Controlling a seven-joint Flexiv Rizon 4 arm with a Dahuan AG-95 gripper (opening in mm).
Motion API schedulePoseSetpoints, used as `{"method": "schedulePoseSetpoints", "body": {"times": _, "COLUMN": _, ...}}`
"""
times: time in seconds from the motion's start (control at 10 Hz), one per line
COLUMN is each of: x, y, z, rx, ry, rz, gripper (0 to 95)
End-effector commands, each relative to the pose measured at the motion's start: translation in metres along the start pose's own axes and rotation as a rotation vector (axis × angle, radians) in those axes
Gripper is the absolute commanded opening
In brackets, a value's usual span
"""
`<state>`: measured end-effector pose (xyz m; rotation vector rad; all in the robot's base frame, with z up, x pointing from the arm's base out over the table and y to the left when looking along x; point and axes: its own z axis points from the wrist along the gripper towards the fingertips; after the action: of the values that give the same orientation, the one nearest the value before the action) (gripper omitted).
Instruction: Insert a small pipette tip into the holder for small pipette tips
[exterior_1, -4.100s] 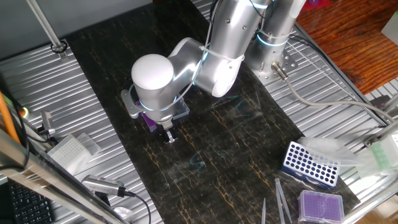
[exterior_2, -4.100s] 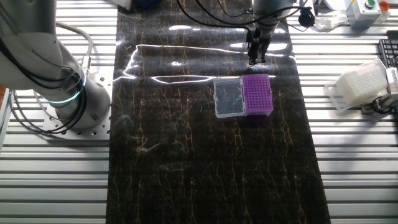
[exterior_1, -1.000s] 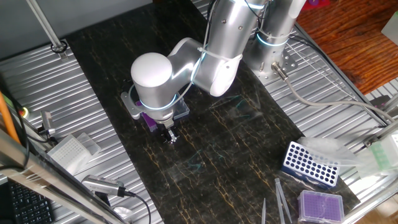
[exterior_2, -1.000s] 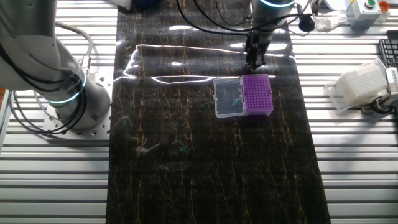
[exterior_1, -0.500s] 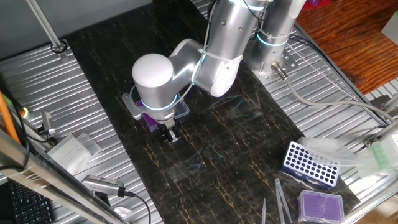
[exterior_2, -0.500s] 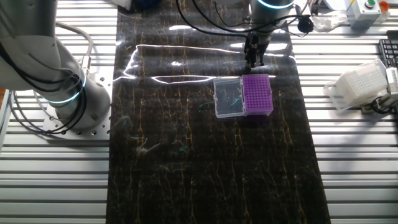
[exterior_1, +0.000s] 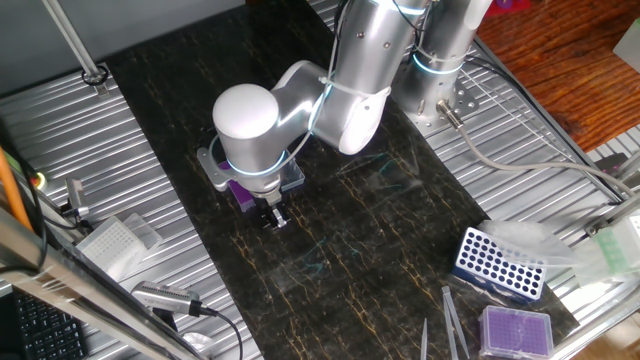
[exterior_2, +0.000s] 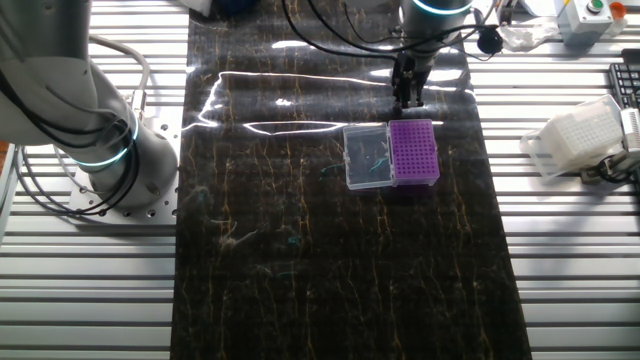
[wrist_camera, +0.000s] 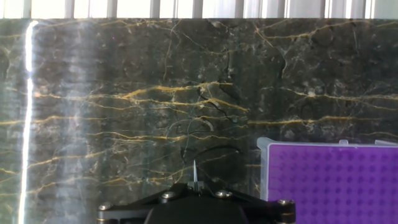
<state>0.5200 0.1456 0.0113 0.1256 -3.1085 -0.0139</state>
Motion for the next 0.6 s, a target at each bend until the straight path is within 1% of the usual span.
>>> {"method": "schedulePoseSetpoints", "body": {"times": 0.1, "x": -0.0001, "y": 0.0001, "z": -0.0009, "rx": -0.003, "ry": -0.004, "rz": -0.013, "gripper": 0.0}}
{"method": "schedulePoseSetpoints", "body": {"times": 0.2, "x": -0.0002, "y": 0.0001, "z": -0.0014, "rx": -0.003, "ry": -0.004, "rz": -0.017, "gripper": 0.0}}
{"method": "schedulePoseSetpoints", "body": {"times": 0.3, "x": -0.0003, "y": 0.0001, "z": -0.0014, "rx": -0.003, "ry": -0.006, "rz": -0.022, "gripper": 19.0}}
{"method": "schedulePoseSetpoints", "body": {"times": 0.6, "x": -0.0002, "y": 0.0001, "z": -0.0009, "rx": -0.002, "ry": -0.005, "rz": -0.030, "gripper": 19.0}}
